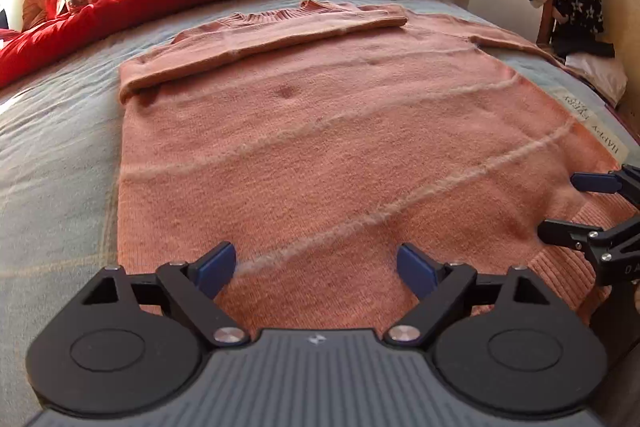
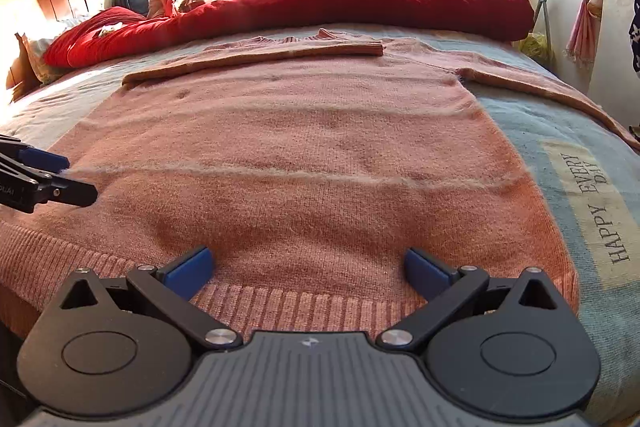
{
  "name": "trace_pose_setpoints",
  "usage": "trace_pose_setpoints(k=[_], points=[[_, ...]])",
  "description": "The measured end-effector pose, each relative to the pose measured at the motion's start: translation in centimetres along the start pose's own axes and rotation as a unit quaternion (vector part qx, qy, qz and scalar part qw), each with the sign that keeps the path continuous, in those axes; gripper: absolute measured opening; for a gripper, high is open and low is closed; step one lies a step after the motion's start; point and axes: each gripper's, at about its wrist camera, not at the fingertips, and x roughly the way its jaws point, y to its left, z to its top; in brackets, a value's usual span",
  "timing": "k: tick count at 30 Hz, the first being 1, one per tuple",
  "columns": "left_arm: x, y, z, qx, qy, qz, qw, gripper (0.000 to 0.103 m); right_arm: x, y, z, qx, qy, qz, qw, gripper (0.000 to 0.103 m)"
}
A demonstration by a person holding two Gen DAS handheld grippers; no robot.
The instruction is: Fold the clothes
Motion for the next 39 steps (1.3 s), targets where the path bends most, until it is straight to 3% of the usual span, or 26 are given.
trace_pose_setpoints(k=[9, 25, 31, 39], points=[[-1.8, -0.8, -3.0, -0.051, -0.027, 0.025, 0.998, 0.096, -0.1, 0.3, -0.5, -0.004, -0.014, -0.003, 1.0, 0.103], [-1.5, -1.3, -3.1, -0.056, -0.024, 0.034, 0.9975, 0.099, 0.1, 0.3, -0.4, 0.004, -0.012, -0.009, 1.0, 0.103], [-2.2, -2.0, -2.6, -0.056, -0.012, 0.055, 0.9969, 0.099, 0.0, 0.3, -0.6, 0.001, -0.016, -0.006, 1.0, 0.103], [-3.3, -3.8, -1.9, -0.035, -0.03, 0.06, 0.9971, 0.099, -0.3, -0.1, -0.8, -0.001, -0.022, 0.005, 1.0, 0.103]])
